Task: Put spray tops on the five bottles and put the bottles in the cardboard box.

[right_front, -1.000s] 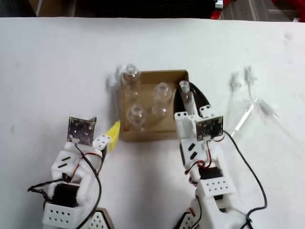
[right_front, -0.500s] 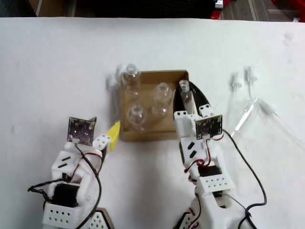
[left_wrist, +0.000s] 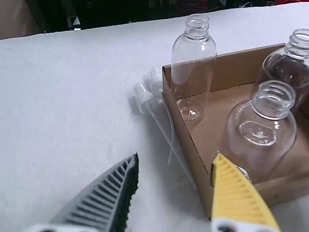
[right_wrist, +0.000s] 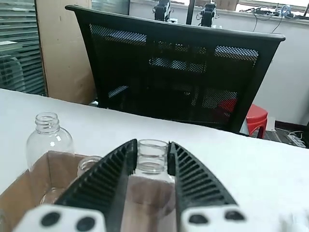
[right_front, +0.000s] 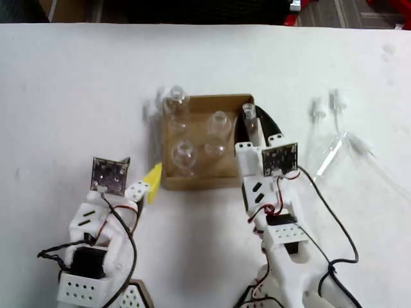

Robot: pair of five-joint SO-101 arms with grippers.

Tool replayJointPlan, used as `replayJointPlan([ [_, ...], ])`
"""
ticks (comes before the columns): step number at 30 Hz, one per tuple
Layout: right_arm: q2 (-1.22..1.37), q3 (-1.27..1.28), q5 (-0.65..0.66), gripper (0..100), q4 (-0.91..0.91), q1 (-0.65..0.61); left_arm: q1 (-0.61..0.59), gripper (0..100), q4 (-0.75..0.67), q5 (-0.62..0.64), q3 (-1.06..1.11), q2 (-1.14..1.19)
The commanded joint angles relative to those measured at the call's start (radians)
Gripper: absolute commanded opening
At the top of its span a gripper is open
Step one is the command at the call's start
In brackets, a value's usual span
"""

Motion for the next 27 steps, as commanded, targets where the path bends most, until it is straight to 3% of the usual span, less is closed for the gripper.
replayJointPlan([
  [1, 0.002, -0.028, -0.009, 1.5, -0.027, 0.012, 0.016, 23, 0.003, -0.011, 0.002, -0.007],
  [12, -0.012, 0.043, -0.002, 1.5, -0.033, 0.010, 0.016, 23, 0.003, -0.011, 0.002, -0.007],
  [19, -0.282, 0.195, -0.002, 1.8, -0.015, 0.010, 0.016, 23, 0.002, -0.011, 0.002, -0.007],
  [27, -0.615, 0.178, 0.000, 1.8, 0.481, 0.016, 0.016, 23, 0.002, -0.011, 0.002, -0.007],
])
